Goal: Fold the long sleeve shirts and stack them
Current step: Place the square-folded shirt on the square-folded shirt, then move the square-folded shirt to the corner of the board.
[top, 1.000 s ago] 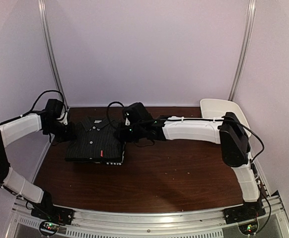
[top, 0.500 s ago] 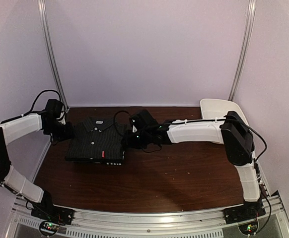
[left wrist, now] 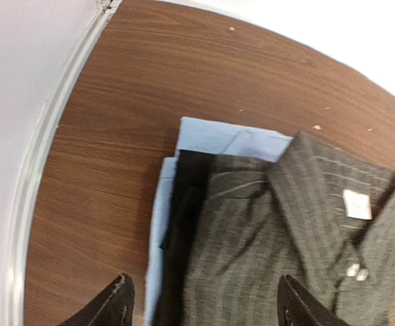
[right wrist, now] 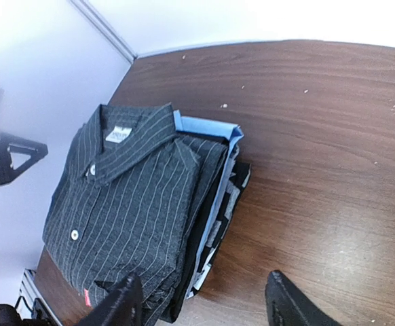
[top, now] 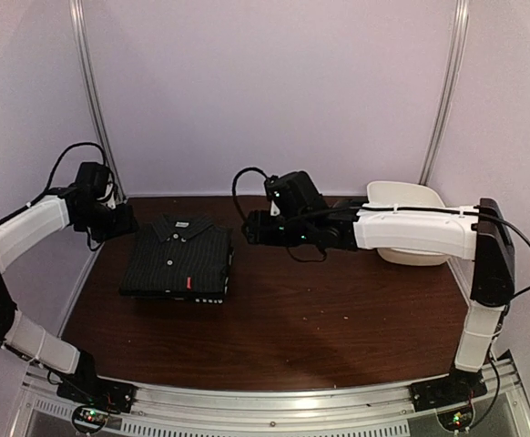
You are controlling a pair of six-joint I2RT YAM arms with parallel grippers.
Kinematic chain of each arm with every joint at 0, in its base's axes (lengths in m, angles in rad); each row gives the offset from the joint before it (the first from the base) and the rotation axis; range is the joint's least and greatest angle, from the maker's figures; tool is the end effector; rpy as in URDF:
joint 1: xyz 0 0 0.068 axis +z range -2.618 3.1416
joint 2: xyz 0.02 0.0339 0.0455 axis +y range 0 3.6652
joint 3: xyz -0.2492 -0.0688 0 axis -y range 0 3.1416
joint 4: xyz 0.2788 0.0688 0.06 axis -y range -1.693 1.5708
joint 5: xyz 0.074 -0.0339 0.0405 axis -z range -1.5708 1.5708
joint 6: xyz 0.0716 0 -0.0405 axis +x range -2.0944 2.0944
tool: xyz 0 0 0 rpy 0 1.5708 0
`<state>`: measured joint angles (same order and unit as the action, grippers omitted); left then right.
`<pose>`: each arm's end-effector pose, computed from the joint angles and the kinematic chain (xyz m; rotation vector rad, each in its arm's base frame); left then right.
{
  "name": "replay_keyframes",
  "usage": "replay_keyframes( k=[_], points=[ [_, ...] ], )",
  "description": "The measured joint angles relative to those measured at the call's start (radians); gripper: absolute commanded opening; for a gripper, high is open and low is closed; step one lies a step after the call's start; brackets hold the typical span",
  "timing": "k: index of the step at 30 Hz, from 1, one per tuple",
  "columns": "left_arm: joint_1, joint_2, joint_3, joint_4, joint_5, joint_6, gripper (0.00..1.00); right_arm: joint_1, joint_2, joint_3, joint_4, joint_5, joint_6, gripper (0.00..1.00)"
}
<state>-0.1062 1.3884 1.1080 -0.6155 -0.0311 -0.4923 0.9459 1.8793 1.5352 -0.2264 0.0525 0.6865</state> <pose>0.3485 -0.0349 0.2254 -0.4889 2.4304 -0.2196 0.2960 0.4040 0.2348 -0.2622 2.2626 0.8658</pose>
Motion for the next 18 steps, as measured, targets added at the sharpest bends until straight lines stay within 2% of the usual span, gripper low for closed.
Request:
replay_keyframes(
  k=[6, 11, 18],
  points=[
    [-0.168, -0.036, 0.09, -0.018, 0.006, -0.036, 0.85, -0.006, -0.129, -0.088, 0.005, 0.118, -0.061, 0.98],
    [-0.377, -0.003, 0.172, -0.022, -0.016, -0.094, 0.86, -0.021, -0.214, -0.159, 0.014, 0.18, -0.088, 1.0],
    [-0.605, 0.196, 0.283, 0.005, -0.032, -0.15, 0.93, -0.044, -0.319, -0.265, 0.029, 0.222, -0.089, 1.0]
  ],
)
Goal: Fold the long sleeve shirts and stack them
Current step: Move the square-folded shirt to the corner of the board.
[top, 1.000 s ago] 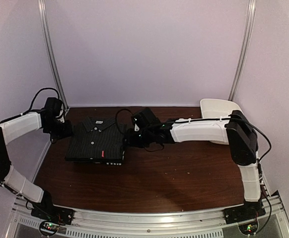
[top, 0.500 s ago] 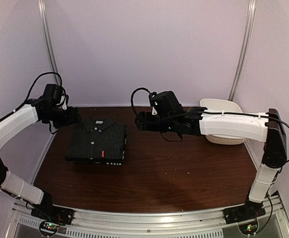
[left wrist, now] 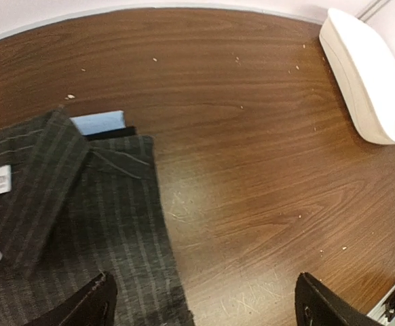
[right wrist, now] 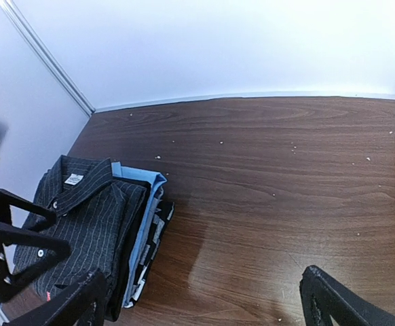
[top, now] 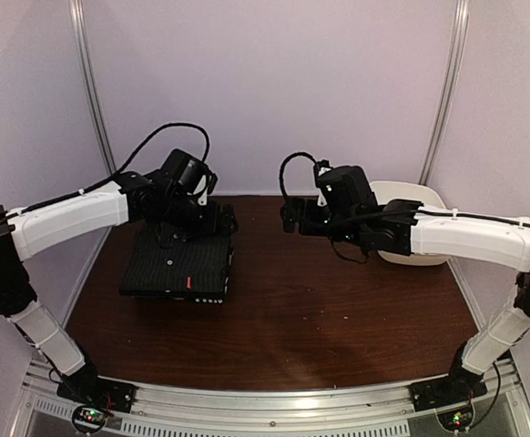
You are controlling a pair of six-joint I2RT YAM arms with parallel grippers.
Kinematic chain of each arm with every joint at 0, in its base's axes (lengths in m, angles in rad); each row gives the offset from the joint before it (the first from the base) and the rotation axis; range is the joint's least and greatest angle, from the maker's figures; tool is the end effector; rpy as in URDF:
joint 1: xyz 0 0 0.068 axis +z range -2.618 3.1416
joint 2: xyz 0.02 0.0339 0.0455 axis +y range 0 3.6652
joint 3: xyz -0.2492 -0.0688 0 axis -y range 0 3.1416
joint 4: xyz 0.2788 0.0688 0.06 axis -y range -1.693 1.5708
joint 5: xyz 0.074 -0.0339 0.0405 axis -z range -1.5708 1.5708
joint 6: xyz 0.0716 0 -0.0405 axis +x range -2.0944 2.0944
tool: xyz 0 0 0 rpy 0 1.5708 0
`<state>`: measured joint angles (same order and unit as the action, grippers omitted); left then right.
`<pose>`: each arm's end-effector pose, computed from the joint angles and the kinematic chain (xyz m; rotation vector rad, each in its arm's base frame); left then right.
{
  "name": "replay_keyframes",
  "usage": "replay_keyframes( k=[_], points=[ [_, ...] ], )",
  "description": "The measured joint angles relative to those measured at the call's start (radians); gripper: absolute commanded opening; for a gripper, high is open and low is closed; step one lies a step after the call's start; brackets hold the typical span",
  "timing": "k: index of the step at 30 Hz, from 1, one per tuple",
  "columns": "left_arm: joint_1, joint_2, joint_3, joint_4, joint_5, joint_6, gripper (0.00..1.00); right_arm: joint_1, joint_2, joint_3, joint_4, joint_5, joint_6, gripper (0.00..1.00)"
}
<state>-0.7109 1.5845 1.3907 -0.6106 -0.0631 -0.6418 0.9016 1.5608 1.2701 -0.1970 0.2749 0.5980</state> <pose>0.3132 -0.2637 0.2631 0.0535 2.4485 -0.5577 0.2808 0.3237 0.2733 -0.1445 2.0976 0.6469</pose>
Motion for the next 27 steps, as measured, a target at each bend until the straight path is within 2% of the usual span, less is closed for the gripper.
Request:
replay_keyframes(
  k=[5, 10, 18, 27],
  points=[
    [-0.091, 0.198, 0.111, 0.013, -0.003, -0.008, 0.94, -0.013, -0.084, -0.087, 0.016, 0.02, 0.004, 1.0],
    [-0.135, 0.347, 0.217, 0.019, 0.004, -0.007, 0.93, -0.029, -0.188, -0.175, 0.042, 0.05, 0.015, 1.0],
    [-0.139, 0.519, 0.345, 0.037, 0.014, -0.007, 0.94, -0.047, -0.364, -0.315, 0.084, 0.108, 0.03, 1.0],
    [-0.12, 0.626, 0.372, 0.042, -0.01, -0.013, 0.94, -0.051, -0.497, -0.377, 0.119, 0.154, 0.029, 1.0]
  ],
)
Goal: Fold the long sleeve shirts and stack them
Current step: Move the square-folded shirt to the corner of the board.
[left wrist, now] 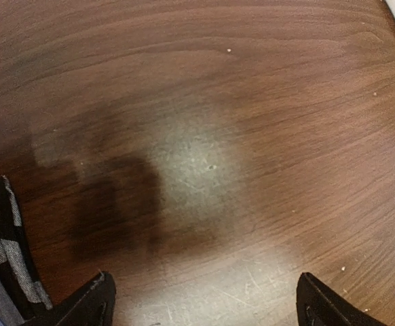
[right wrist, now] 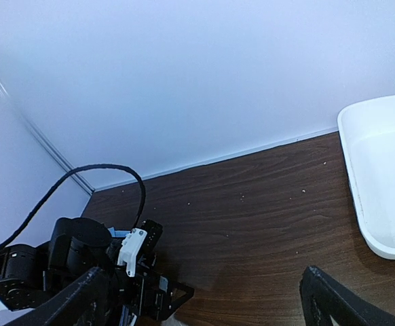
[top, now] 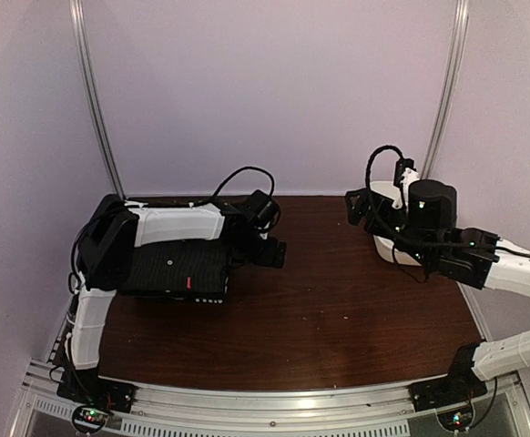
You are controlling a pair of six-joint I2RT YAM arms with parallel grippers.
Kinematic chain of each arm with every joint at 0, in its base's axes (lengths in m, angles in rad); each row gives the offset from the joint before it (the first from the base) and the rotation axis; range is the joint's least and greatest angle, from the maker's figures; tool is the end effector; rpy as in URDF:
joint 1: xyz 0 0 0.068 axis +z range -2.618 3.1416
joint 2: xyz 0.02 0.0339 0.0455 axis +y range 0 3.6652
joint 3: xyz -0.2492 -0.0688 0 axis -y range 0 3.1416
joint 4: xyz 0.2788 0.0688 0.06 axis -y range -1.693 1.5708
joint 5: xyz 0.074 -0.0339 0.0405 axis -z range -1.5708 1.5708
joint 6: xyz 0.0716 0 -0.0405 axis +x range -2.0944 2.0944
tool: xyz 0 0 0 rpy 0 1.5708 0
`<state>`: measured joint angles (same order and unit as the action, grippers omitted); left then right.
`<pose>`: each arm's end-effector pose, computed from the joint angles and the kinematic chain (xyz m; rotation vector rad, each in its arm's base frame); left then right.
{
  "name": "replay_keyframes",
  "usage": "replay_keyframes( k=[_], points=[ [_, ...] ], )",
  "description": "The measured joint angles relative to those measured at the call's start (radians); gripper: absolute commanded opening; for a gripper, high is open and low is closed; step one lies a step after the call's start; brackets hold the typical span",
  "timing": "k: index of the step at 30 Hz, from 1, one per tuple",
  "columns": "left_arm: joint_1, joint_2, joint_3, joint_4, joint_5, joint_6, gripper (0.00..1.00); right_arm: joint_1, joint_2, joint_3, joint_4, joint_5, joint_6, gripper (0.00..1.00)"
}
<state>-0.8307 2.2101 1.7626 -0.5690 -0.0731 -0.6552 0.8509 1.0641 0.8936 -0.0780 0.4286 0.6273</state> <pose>0.3562 -0.3823 0.1233 0.2049 2.6434 -0.4388 0.2326 0.2201 0.3090 0.1032 1.8436 0.6612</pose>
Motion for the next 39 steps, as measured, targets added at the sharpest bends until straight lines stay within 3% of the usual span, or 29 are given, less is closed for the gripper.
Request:
replay_keyframes(
  k=[18, 39],
  points=[
    [0.064, 0.023, -0.097, 0.086, -0.018, -0.024, 0.94, 0.0, -0.003, -0.031, 0.009, 0.0, 0.0, 1.0],
    [0.229, -0.276, -0.568, 0.249, -0.043, -0.047, 0.95, 0.0, 0.037, -0.036, 0.05, -0.005, 0.001, 1.0]
  ],
)
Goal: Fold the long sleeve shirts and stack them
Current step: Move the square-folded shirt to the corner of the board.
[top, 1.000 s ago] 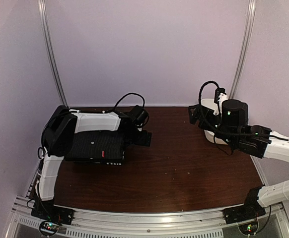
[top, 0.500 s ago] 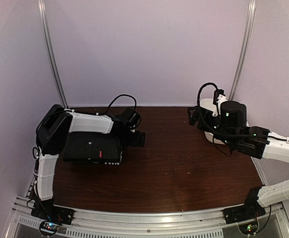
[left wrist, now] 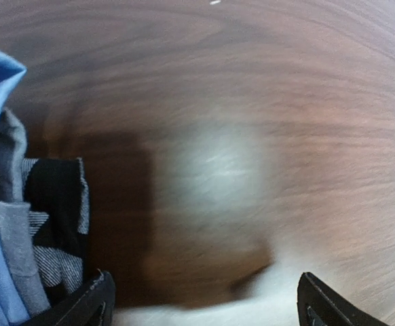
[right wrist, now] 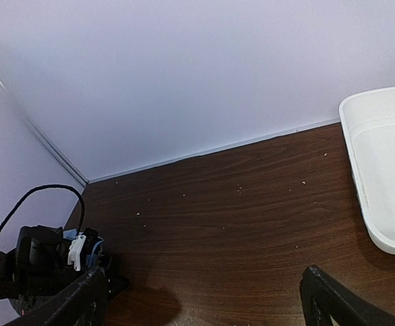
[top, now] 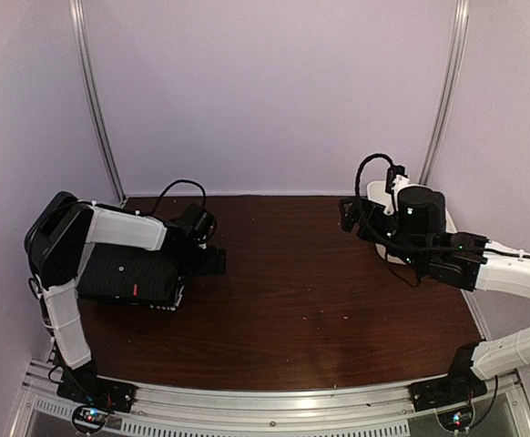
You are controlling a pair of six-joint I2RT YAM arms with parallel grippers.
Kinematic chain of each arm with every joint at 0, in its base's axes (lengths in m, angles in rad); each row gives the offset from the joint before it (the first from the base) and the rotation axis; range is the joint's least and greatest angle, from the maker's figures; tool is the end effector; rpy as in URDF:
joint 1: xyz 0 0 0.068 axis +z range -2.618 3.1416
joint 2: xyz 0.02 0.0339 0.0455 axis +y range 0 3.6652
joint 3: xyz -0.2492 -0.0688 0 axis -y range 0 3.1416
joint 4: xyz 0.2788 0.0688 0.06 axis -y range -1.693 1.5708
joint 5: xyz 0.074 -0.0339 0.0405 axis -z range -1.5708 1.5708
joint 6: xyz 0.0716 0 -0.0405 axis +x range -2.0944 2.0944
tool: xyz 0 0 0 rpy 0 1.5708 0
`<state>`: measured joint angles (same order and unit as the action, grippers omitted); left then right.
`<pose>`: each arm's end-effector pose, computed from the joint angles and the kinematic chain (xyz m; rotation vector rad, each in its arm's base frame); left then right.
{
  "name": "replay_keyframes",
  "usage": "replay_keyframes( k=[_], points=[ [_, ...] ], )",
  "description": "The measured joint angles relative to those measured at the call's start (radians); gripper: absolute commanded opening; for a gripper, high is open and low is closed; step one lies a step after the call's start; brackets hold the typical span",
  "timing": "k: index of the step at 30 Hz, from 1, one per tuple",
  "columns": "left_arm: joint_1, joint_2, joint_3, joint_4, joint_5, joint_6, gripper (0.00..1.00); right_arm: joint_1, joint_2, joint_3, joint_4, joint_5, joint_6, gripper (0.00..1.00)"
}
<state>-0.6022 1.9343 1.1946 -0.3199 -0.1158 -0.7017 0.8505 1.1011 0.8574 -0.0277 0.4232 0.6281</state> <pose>0.3557 -0.2345 0.0762 -0.1719 2.6457 -0.2982 0.2374 0.2260 0.2893 0.0944 1.8650 0.6508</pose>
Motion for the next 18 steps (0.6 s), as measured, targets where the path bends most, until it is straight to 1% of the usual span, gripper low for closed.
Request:
replay_keyframes(
  k=[7, 11, 18],
  points=[
    [0.07, -0.121, -0.156, 0.008, 0.0, 0.0, 0.95, 0.0, 0.026, 0.0, 0.003, -0.017, 0.004, 1.0],
    [0.106, -0.143, -0.183, 0.004, 0.0, 0.004, 0.95, 0.0, 0.04, 0.0, 0.003, -0.029, 0.006, 1.0],
    [0.112, -0.151, -0.184, -0.001, 0.027, 0.045, 0.95, 0.0, 0.053, 0.0, 0.002, -0.041, 0.007, 1.0]
  ],
)
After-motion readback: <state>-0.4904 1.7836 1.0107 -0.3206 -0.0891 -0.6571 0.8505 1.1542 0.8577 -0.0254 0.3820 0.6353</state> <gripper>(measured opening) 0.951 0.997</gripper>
